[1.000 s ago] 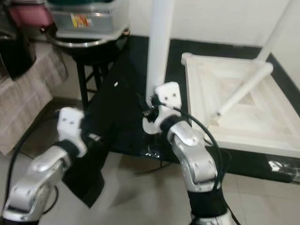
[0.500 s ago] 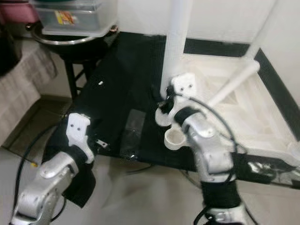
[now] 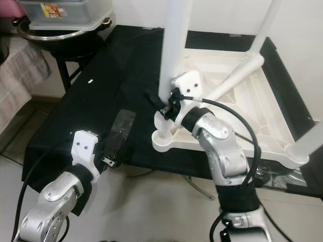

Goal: Building children table

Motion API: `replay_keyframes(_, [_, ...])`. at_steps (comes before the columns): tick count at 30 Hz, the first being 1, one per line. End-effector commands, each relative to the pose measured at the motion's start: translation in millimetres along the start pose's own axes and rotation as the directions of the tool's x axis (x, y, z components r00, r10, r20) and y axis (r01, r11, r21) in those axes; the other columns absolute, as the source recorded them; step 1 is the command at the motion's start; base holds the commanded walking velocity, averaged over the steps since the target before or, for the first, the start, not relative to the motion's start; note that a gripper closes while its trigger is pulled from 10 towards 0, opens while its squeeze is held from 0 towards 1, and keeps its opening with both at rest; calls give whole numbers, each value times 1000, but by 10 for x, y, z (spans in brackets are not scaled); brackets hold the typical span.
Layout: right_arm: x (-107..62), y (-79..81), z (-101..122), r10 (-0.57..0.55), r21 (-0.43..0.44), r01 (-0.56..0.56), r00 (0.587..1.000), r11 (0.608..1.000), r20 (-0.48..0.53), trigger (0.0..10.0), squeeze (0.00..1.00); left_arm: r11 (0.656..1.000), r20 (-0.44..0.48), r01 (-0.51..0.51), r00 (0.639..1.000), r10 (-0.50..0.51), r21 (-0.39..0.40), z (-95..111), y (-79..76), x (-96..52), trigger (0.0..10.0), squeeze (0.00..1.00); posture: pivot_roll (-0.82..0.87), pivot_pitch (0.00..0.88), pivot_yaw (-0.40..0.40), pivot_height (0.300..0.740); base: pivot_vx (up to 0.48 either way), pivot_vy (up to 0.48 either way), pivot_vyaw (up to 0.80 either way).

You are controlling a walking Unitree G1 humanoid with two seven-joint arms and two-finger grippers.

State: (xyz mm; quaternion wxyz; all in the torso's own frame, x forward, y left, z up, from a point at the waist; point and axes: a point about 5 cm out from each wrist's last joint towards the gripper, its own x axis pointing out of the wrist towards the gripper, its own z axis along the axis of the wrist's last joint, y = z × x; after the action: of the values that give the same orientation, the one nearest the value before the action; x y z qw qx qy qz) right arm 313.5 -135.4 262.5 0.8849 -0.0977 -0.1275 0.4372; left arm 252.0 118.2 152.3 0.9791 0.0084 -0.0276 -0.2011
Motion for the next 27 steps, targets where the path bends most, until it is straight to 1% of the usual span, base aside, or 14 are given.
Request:
replay_keyframes(1, [-15, -23, 107, 127, 77, -135, 986, 988, 104, 10000, 0, 1000, -1, 1, 1000, -1, -6, -24, 1, -43, 10000, 0, -40, 221, -26, 740, 0, 0, 0])
replay_keyframes(2, [-15, -23, 107, 127, 77, -135, 986, 988, 104, 10000, 0, 1000, -1, 1, 1000, -1, -6, -24, 1, -43, 10000, 0, -40, 221, -26, 740, 0, 0, 0])
replay_keyframes(4, [-51, -90, 112, 220, 167, -245, 963, 955, 157, 10000, 0, 1000, 18, 9, 1000, -9, 9, -5, -32, -72, 10000, 0, -33, 235, -23, 740, 0, 0, 0])
replay_keyframes(7, [-94, -140, 103, 313, 182, -346, 932, 921, 184, 10000, 0, 999, 38, 20, 999, -21, 41, 26, -61, -114, 10000, 0, -30, 253, -12, 740, 0, 0, 0])
replay_keyframes(8, [-94, -140, 103, 313, 182, -346, 932, 921, 184, 10000, 0, 999, 38, 20, 999, -21, 41, 26, -61, -114, 10000, 0, -30, 253, -12, 740, 0, 0, 0])
replay_keyframes(9, [-121, -160, 112, 360, 191, -394, 914, 899, 189, 10000, 0, 998, 43, 22, 999, -24, 55, 39, -67, -134, 10000, 0, -29, 262, -9, 740, 0, 0, 0])
replay_keyframes(10, [-154, -194, 119, 414, 189, -444, 893, 876, 175, 10000, 0, 997, 48, 32, 998, -36, 74, 54, -79, -158, 10000, 0, -25, 273, -6, 740, 0, 0, 0])
replay_keyframes(12, [-182, -238, 121, 464, 177, -486, 872, 856, 154, 10000, 0, 995, 51, 40, 998, -44, 92, 66, -90, -176, 10000, 0, -24, 276, -4, 740, 0, 0, 0])
replay_keyframes(17, [-172, -373, 157, 508, 93, -511, 860, 854, 57, 10000, 0, 990, 69, 44, 996, -53, 131, 138, -96, -210, 10000, 0, -18, 301, 2, 740, 0, 0, 0])
replay_keyframes(19, [-132, -424, 266, 540, 18, -540, 842, 842, 7, 10000, 0, 981, 115, 41, 991, -63, 188, 295, -48, -177, 10000, 0, -13, 321, 7, 740, 0, 0, 0])
replay_keyframes(21, [-120, -440, 318, 559, -4, -559, 829, 829, -3, 10000, 0, 979, 137, 34, 989, -63, 201, 366, -24, -158, 10000, 0, -13, 322, 8, 740, 0, 0, 0])
replay_keyframes(23, [-100, -420, 410, 622, -45, -623, 782, 781, -39, 10000, 0, 967, 203, 29, 976, -82, 252, 588, 36, -89, 10000, 0, -12, 329, 6, 740, 0, 0, 0])
replay_keyframes(24, [-100, -420, 410, 622, -45, -623, 782, 781, -39, 10000, 0, 967, 203, 29, 976, -82, 252, 588, 36, -89, 10000, 0, -12, 329, 6, 740, 0, 0, 0])
replay_keyframes(27, [-70, -341, 382, 692, -38, -696, 718, 717, -82, 10000, 0, 941, 267, 44, 953, -140, 336, 840, 64, -24, 10000, 0, -16, 333, 1, 740, 0, 0, 0])
